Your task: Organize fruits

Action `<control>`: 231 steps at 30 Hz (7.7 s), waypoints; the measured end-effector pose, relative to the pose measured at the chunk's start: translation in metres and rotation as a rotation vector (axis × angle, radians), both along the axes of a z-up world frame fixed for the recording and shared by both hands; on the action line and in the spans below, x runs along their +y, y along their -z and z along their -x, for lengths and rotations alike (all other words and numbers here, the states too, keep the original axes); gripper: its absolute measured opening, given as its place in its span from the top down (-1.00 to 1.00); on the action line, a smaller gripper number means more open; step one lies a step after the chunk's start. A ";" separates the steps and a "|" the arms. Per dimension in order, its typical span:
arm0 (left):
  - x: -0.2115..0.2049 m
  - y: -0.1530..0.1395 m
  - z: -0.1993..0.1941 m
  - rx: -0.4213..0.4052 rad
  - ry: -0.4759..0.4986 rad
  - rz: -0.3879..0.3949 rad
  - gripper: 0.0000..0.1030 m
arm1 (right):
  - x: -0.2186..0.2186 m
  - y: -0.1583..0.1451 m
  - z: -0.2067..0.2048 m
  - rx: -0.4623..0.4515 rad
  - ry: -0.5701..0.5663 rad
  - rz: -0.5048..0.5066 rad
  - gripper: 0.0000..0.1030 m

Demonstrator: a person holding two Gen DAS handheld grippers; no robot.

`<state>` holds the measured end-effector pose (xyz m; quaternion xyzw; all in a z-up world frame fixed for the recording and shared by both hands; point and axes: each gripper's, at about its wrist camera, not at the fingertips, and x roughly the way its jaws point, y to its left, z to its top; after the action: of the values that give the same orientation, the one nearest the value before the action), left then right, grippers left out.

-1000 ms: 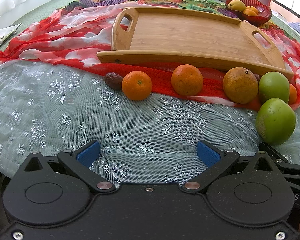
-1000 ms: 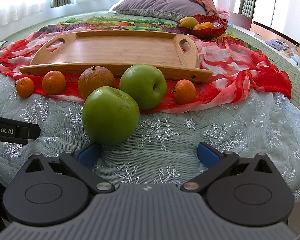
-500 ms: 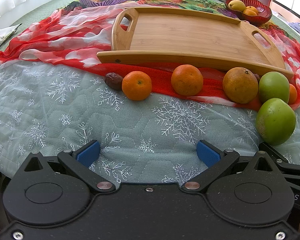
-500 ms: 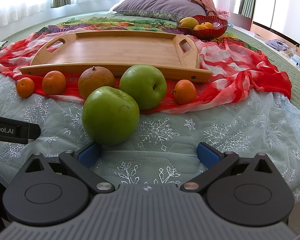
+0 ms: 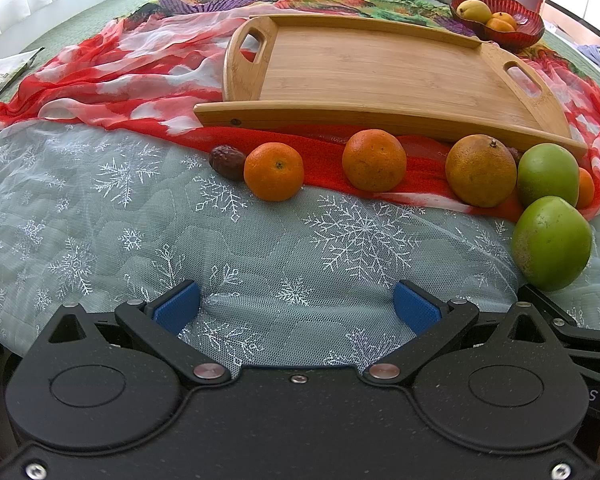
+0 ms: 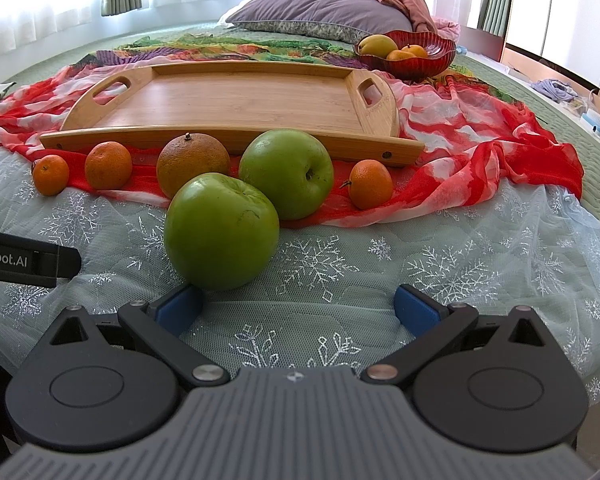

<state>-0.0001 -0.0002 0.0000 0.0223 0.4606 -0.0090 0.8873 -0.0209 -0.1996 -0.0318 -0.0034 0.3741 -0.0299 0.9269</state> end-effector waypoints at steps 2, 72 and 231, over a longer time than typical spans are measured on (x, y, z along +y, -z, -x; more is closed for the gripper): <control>0.001 0.000 0.000 -0.003 0.000 0.001 -1.00 | -0.001 0.001 0.000 -0.003 -0.004 -0.001 -1.00; 0.015 -0.001 -0.020 -0.346 0.088 -0.034 0.38 | 0.016 -0.016 0.010 -0.231 -0.058 -0.128 -0.32; -0.019 -0.014 -0.022 -0.365 0.297 0.011 -0.93 | -0.026 -0.029 -0.029 -0.239 -0.260 0.028 -0.85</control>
<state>0.0220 -0.0191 0.0141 0.0861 0.2840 -0.1377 0.9450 0.0079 -0.2253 -0.0032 -0.0609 0.2574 0.0847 0.9607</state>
